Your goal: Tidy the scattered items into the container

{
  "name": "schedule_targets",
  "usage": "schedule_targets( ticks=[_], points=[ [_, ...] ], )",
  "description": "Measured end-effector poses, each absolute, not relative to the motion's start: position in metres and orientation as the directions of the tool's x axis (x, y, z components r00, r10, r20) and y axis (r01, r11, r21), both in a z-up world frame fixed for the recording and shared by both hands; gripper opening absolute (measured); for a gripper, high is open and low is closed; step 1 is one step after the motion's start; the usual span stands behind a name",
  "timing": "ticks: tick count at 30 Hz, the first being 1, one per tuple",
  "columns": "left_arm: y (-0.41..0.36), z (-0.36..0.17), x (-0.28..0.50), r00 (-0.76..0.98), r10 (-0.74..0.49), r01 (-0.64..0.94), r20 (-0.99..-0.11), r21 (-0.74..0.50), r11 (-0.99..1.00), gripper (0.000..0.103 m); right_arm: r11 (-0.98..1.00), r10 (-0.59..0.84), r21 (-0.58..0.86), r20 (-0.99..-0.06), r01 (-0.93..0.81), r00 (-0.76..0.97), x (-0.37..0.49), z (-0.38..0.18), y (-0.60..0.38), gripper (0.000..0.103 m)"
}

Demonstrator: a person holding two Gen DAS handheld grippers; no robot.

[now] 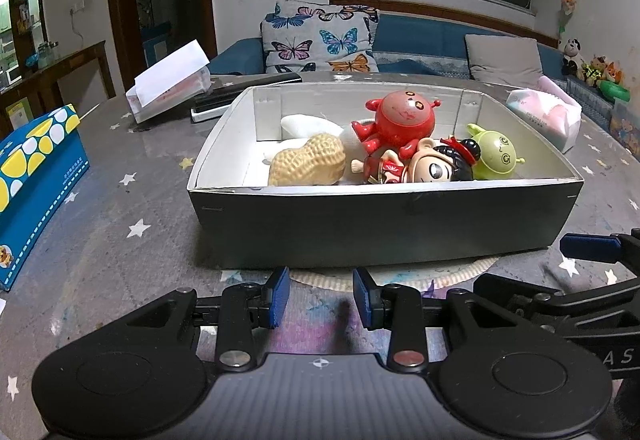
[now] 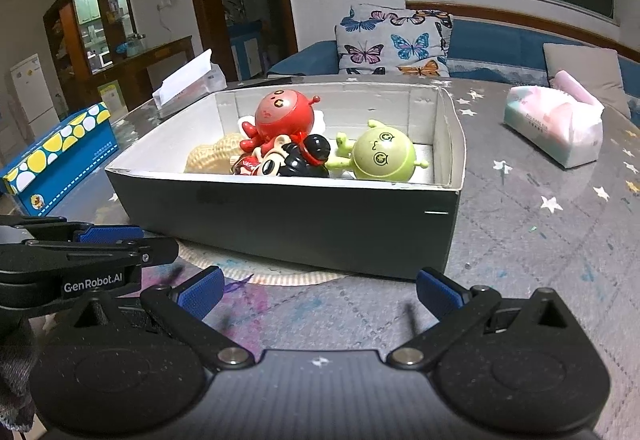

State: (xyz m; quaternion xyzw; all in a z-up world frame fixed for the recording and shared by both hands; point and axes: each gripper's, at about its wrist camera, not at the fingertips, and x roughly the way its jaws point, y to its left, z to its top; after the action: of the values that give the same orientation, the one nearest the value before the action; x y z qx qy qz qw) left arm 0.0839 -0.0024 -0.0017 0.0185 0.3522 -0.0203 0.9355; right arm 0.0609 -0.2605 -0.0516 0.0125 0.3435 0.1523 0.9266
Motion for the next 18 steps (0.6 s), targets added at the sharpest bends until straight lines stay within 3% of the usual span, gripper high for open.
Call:
schedule_targets(
  ticks=[18],
  points=[
    [-0.002, -0.002, 0.098, 0.751, -0.049, 0.048, -0.658, -0.019, 0.999, 0.036, 0.957, 0.281, 0.127, -0.640, -0.262, 0.715, 0.071, -0.053, -0.259, 0.103]
  ],
)
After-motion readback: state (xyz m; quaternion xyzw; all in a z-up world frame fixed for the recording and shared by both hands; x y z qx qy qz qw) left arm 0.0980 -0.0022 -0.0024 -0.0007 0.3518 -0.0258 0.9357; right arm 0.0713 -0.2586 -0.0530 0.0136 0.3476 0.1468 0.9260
